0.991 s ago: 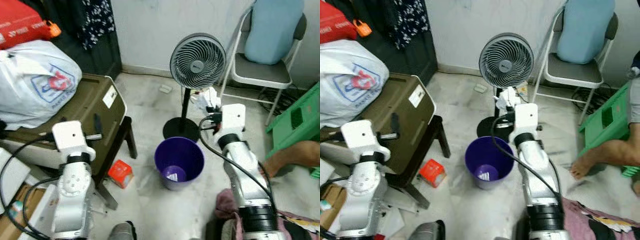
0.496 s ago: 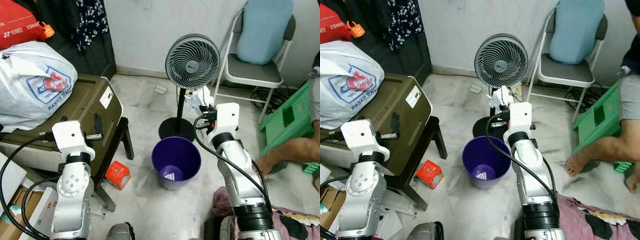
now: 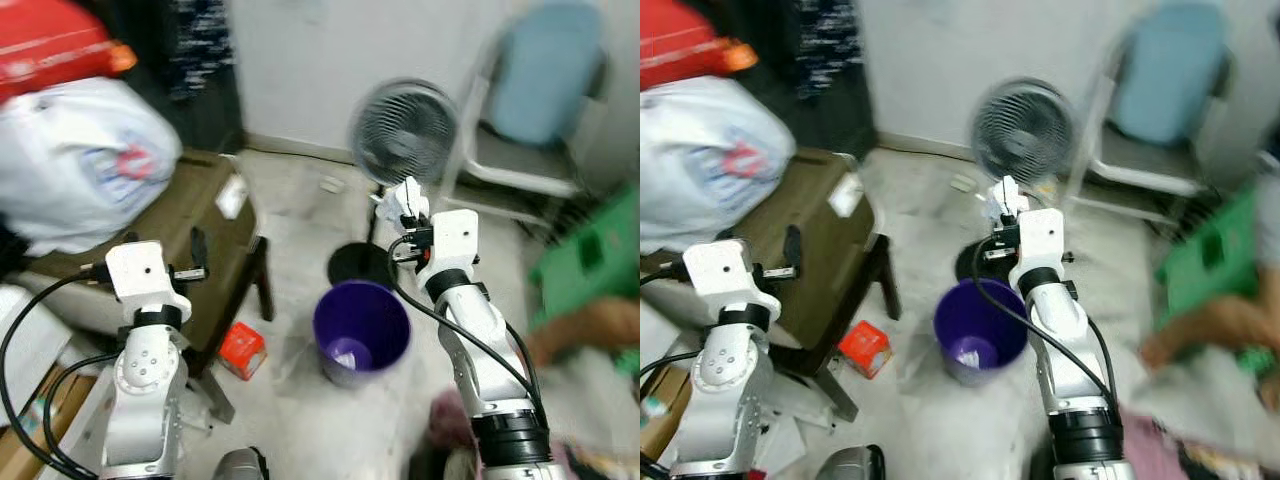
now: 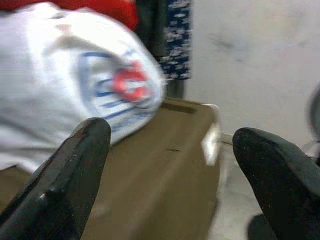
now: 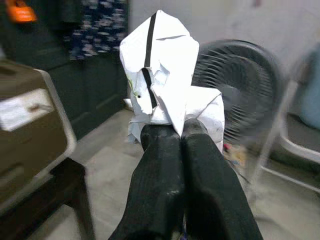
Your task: Clean up the room
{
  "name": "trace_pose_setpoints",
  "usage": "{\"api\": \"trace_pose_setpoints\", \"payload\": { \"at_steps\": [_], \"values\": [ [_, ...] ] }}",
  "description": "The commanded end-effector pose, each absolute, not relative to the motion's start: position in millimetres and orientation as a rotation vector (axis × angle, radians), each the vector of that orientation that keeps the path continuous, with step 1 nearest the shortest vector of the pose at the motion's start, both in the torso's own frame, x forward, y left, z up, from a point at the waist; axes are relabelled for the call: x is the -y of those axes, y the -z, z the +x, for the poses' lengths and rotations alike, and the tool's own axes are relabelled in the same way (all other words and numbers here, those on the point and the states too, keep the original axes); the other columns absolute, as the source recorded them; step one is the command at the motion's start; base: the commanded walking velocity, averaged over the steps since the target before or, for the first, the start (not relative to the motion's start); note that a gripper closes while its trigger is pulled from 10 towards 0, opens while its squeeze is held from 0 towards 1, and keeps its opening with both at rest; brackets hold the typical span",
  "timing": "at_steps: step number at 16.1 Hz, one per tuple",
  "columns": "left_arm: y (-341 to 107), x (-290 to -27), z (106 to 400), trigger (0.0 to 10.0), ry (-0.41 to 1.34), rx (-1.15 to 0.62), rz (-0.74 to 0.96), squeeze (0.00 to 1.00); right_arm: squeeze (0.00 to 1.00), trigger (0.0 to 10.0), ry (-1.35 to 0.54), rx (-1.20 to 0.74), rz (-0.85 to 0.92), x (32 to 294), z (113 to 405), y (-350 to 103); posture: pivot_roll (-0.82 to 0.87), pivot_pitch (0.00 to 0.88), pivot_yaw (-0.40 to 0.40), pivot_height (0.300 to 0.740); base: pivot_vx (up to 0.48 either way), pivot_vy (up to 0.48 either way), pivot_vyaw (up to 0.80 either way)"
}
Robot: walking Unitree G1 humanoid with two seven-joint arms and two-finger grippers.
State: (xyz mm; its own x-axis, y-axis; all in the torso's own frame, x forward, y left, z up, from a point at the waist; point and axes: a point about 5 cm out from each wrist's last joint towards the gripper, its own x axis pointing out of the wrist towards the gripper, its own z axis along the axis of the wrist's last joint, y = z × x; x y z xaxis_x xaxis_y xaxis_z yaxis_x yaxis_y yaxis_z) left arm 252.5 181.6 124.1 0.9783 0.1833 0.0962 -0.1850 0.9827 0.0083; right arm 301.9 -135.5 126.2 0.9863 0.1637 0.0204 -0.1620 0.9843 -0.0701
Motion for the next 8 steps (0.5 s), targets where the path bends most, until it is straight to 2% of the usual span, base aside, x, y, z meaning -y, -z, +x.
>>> {"api": "trace_pose_setpoints", "payload": {
  "at_steps": [1,6,8],
  "values": [
    [-127.2,-182.8,252.3,10.0,-0.185,0.109,0.024,0.0,0.0,10.0,-0.184,0.06,-0.063,131.1,302.9,-133.9,-0.04,0.027,-0.003,0.74,0.326,0.259,0.51],
    [-127.1,-182.7,252.6,10.0,-0.181,0.108,0.028,0.0,0.0,10.0,-0.177,0.053,-0.059,131.3,303.3,-132.7,-0.04,0.028,0.0,0.74,0.313,0.298,0.0],
    [-126.0,-181.8,253.2,10.0,-0.178,0.1,0.03,0.0,0.0,10.0,-0.177,0.049,-0.058,131.0,303.7,-132.0,-0.04,0.027,0.0,0.74,0.0,0.0,0.0]
  ]
}}
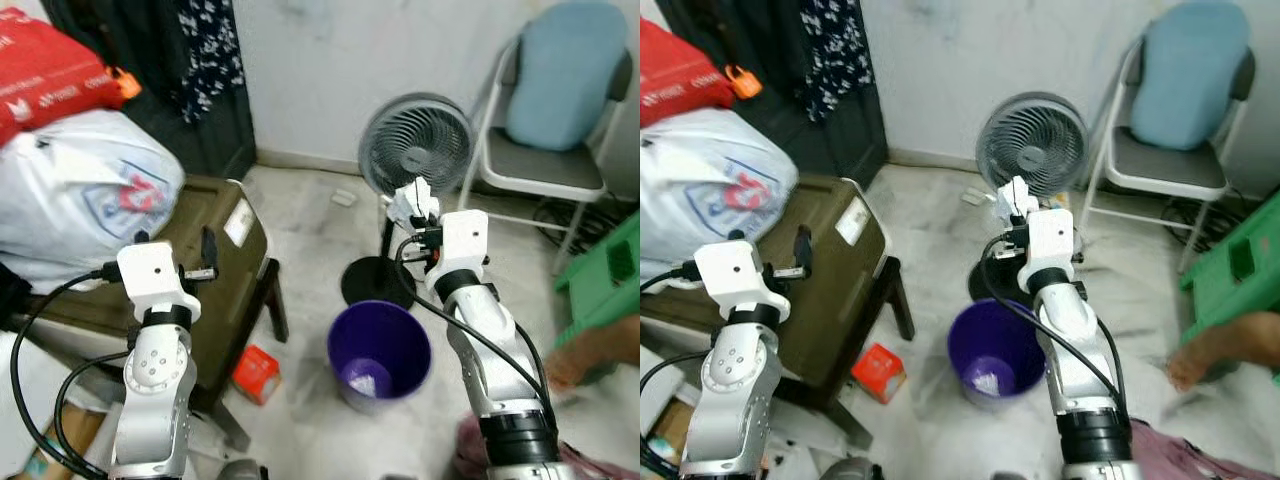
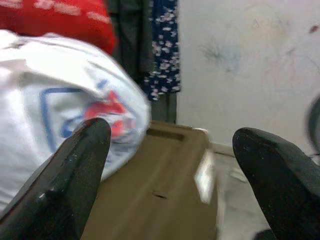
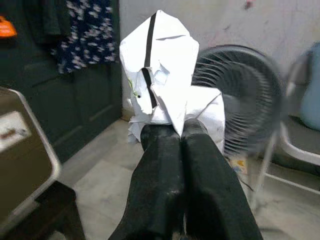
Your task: Clean up the room
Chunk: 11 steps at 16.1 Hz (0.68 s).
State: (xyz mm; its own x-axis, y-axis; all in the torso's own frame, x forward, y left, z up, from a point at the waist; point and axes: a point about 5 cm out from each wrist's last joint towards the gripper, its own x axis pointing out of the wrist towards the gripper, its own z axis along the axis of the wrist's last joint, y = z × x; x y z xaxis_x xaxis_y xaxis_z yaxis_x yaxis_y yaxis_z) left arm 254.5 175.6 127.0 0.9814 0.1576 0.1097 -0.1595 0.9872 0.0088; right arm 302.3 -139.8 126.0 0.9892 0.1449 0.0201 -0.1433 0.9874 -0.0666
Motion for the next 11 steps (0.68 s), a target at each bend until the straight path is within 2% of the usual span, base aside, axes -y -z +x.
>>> {"api": "trace_pose_setpoints", "payload": {
  "at_steps": [1,3,11],
  "values": [
    [-125.7,-181.7,253.5,10.0,-0.177,0.099,0.033,0.0,0.0,10.0,-0.177,0.047,-0.058,130.9,304.1,-131.7,-0.04,0.026,0.0,0.74,0.0,0.0,0.0],
    [-125.7,-181.9,253.5,10.0,-0.18,0.098,0.031,0.0,0.0,10.0,-0.178,0.029,-0.039,130.4,304.7,-129.8,-0.04,0.027,-0.001,0.74,0.0,0.0,0.0],
    [-126.3,-180.6,253.9,10.0,-0.169,0.104,0.026,0.0,0.0,10.0,-0.177,0.019,-0.026,130.8,305.7,-128.9,-0.04,0.026,-0.002,0.74,0.0,0.0,-0.8]
  ]
}}
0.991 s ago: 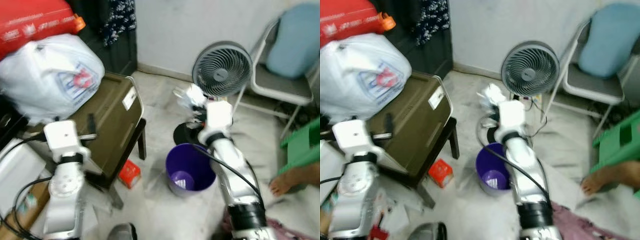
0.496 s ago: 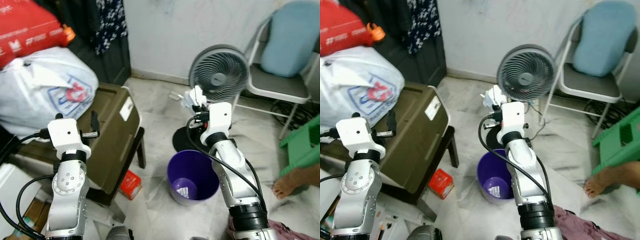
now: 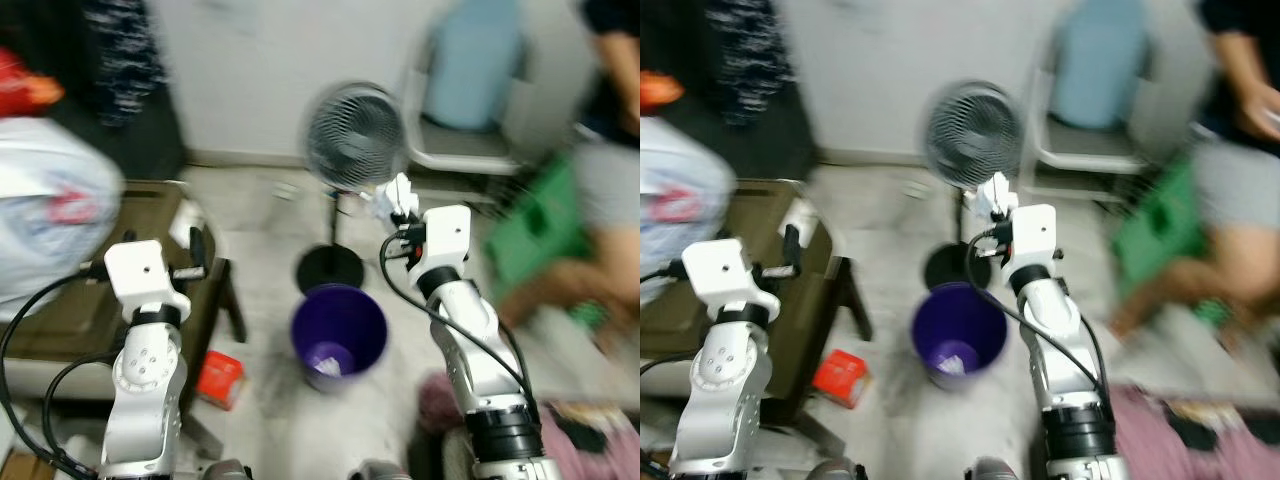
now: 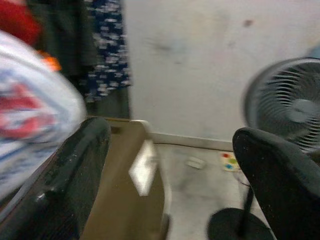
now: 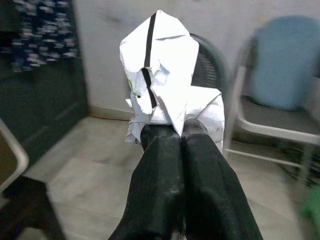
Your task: Clean up the room
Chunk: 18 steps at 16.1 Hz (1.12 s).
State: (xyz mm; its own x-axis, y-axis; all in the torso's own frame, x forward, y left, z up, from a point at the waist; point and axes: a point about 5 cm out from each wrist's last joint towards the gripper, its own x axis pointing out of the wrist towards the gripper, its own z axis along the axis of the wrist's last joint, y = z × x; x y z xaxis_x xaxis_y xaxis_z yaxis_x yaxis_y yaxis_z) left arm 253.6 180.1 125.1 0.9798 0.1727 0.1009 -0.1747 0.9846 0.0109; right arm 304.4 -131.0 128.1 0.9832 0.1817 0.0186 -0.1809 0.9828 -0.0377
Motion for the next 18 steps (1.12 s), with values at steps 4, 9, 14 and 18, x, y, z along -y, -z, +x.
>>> {"api": "trace_pose_setpoints", "payload": {
  "at_steps": [4,9,14,18],
  "values": [
    [-127.8,-178.0,253.7,10.0,-0.152,0.119,0.023,0.0,0.0,10.0,-0.185,0.024,-0.029,130.4,305.6,-129.0,-0.04,0.022,-0.004,0.74,0.13,0.0,-0.18],
    [-128.7,-177.5,253.8,10.0,-0.146,0.126,0.029,0.0,0.0,10.0,-0.193,0.027,-0.026,129.0,305.6,-129.1,-0.04,0.018,-0.005,0.74,0.353,0.0,0.0],
    [-129.2,-177.8,254.1,10.0,-0.144,0.129,0.032,0.0,0.0,10.0,-0.194,0.029,-0.024,128.2,306.0,-129.7,-0.04,0.02,-0.002,0.74,0.389,0.0,0.0],
    [-129.1,-178.5,254.5,10.0,-0.148,0.127,0.035,0.0,0.0,10.0,-0.197,0.032,-0.025,127.4,306.6,-130.0,-0.04,0.022,-0.001,0.74,0.37,0.0,0.0]
  ]
}}
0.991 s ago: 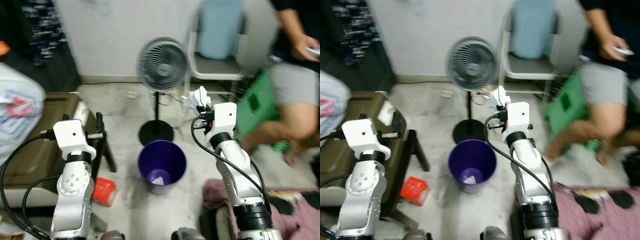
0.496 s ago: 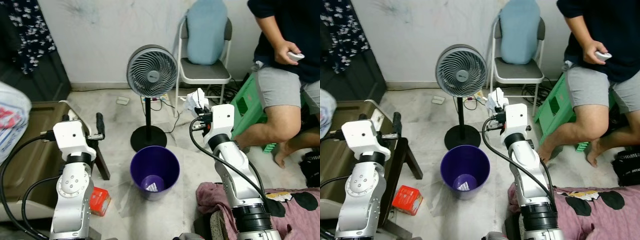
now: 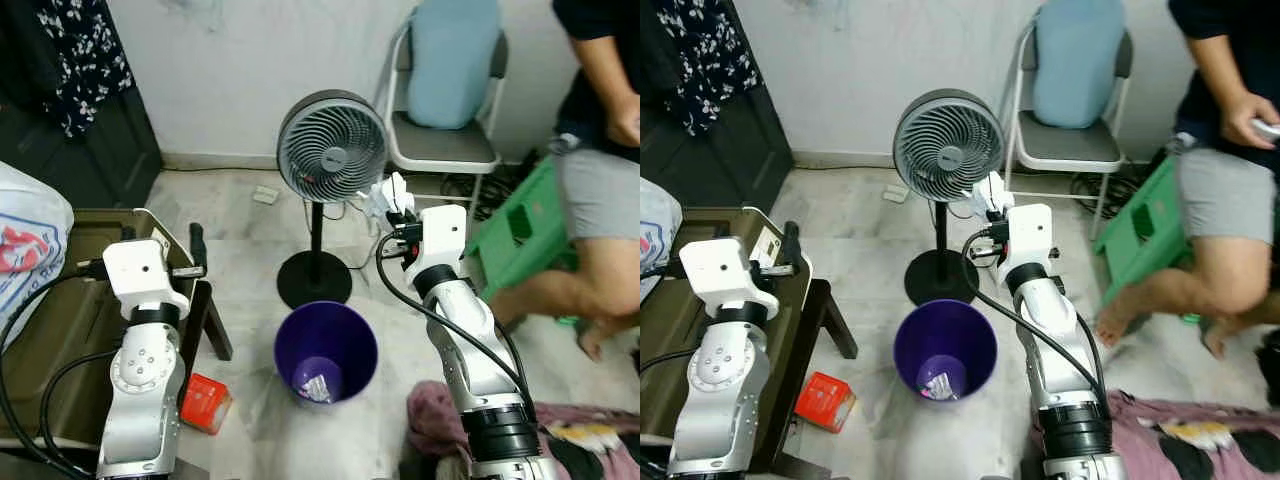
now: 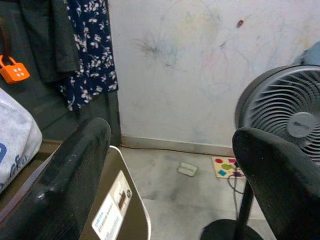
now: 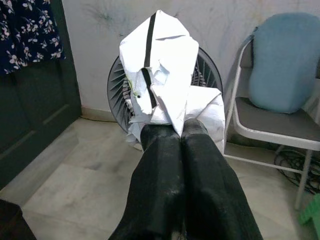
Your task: Clean up the room
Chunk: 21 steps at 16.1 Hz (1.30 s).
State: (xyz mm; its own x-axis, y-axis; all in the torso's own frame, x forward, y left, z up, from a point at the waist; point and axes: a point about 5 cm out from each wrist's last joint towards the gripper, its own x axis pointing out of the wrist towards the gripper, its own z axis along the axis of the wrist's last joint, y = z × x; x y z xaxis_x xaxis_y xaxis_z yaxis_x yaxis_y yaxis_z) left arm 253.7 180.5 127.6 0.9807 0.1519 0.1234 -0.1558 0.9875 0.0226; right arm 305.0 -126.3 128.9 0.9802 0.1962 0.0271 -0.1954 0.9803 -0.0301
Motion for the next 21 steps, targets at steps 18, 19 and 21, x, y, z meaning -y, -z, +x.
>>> {"api": "trace_pose_setpoints", "payload": {
  "at_steps": [18,19,21],
  "values": [
    [-126.8,-205.0,204.1,10.0,0.019,0.074,0.318,0.0,0.0,10.0,-0.115,-0.218,-0.171,97.3,325.0,-88.9,0.1,0.021,-0.003,0.74,0.106,0.0,0.0],
    [-127.0,-208.4,197.9,10.0,0.039,0.059,0.336,0.0,0.0,10.0,-0.149,-0.226,-0.136,94.4,326.1,-85.8,0.11,0.026,0.001,0.74,0.0,0.0,0.0],
    [-127.5,-215.0,186.8,10.0,0.044,0.031,0.357,0.0,0.0,10.0,-0.076,-0.209,-0.216,99.4,329.8,-81.7,0.13,0.046,0.02,0.74,0.0,0.0,0.0]
  ]
}}
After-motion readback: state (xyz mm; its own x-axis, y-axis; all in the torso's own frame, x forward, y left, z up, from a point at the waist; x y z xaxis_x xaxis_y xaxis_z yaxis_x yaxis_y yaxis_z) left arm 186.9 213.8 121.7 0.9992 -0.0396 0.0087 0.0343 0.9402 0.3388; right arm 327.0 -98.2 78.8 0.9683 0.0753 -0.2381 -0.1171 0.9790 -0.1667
